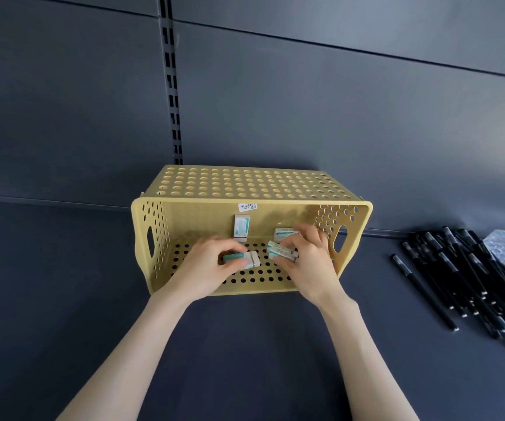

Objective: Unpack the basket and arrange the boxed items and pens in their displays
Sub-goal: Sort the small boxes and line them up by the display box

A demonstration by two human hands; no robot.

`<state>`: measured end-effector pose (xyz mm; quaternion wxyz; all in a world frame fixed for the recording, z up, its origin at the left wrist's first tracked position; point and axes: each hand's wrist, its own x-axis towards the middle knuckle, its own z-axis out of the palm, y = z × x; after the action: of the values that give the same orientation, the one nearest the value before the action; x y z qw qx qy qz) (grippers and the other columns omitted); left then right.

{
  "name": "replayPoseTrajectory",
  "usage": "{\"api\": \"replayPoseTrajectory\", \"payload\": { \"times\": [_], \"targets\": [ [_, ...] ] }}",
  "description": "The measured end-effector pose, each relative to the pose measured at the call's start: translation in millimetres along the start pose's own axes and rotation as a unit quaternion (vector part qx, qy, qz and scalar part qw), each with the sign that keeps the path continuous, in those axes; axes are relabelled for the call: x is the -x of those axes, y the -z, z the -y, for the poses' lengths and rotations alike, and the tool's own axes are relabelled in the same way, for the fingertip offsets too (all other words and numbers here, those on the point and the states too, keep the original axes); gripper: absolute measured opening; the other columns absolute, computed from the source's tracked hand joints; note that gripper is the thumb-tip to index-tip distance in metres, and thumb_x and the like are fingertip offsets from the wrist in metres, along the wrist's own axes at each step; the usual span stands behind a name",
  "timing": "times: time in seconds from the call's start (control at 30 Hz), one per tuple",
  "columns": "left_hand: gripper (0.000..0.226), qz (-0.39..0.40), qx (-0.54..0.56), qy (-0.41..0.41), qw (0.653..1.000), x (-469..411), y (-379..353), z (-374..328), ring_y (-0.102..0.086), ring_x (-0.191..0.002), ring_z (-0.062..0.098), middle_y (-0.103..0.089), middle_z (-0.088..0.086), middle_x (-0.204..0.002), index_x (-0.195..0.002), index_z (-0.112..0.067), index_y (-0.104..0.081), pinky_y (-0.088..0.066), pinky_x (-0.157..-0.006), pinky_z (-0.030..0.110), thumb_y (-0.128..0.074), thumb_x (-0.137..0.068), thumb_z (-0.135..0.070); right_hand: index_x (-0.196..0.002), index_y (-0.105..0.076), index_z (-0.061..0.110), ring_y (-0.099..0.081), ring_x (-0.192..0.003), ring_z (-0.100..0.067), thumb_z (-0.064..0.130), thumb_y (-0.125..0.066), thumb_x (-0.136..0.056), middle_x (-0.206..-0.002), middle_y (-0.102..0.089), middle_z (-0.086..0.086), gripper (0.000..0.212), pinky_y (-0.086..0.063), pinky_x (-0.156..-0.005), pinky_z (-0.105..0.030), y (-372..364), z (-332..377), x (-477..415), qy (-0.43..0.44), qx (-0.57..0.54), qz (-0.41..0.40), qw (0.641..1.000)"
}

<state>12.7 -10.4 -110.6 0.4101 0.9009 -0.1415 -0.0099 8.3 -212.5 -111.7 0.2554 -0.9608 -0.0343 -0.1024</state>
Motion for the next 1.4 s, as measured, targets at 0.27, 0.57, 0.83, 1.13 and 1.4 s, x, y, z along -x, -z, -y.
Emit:
{"api": "replayPoseTrajectory", "payload": {
  "times": [0.27,0.57,0.83,1.13,1.4],
  "targets": [
    [0.056,0.016,-0.023,0.048,0.998,-4.0,-4.3,-1.0,-0.049,-0.112,0.012,-0.053,-0.004,-0.119,-0.13,-0.018,-0.055,-0.038,-0.097,0.029,-0.074,-0.079,-0.031,-0.109,-0.056,0.015,-0.033,-0.121,-0.026,0.033,-0.063,-0.087,-0.127,-0.037,-0.006,0.029,-0.035,-0.099,-0.035,-1.3,1.9,-17.3,-0.001,0.032,0.027,0.999],
    [0.028,0.011,0.024,0.07,0.997,-6.4,0.0,3.7,-0.054,-0.09,0.005,-0.059,-0.005,-0.104,-0.091,-0.034,-0.056,-0.038,-0.071,0.02,-0.077,-0.076,-0.027,-0.113,-0.053,0.017,-0.038,-0.111,-0.027,0.034,-0.059,-0.089,-0.118,-0.056,-0.004,0.03,-0.033,-0.091,-0.034,-8.7,-0.2,-13.1,0.008,0.019,0.018,1.0],
    [0.024,-0.164,0.044,-0.039,0.985,-12.9,-17.1,-6.3,-0.041,-0.113,0.003,-0.038,-0.006,-0.123,-0.097,-0.012,-0.061,-0.022,-0.093,-0.002,-0.076,-0.078,-0.014,-0.102,-0.056,0.019,-0.042,-0.105,-0.024,0.036,-0.065,-0.084,-0.104,-0.048,0.0,0.027,-0.034,-0.09,-0.031,-13.8,5.9,-6.7,-0.027,-0.073,0.006,0.997],
    [0.021,-0.177,0.095,0.062,0.978,-32.6,-29.1,-8.2,-0.051,-0.097,0.011,-0.057,0.002,-0.109,-0.097,-0.02,-0.056,-0.031,-0.078,0.019,-0.072,-0.082,-0.021,-0.099,-0.059,0.022,-0.047,-0.102,-0.019,0.038,-0.068,-0.082,-0.108,-0.043,0.004,0.025,-0.037,-0.085,-0.025,-17.0,5.9,-5.0,-0.044,-0.1,-0.02,0.994],
    [0.025,-0.206,0.158,0.102,0.96,-43.6,-40.9,-17.0,-0.054,-0.08,0.007,-0.058,-0.001,-0.099,-0.093,-0.016,-0.051,-0.038,-0.064,0.009,-0.072,-0.082,-0.021,-0.098,-0.06,0.022,-0.049,-0.087,-0.011,0.033,-0.07,-0.082,-0.104,-0.047,0.006,0.022,-0.037,-0.073,-0.024,-16.9,2.0,-7.8,-0.06,-0.148,-0.058,0.985]
  ]
}}
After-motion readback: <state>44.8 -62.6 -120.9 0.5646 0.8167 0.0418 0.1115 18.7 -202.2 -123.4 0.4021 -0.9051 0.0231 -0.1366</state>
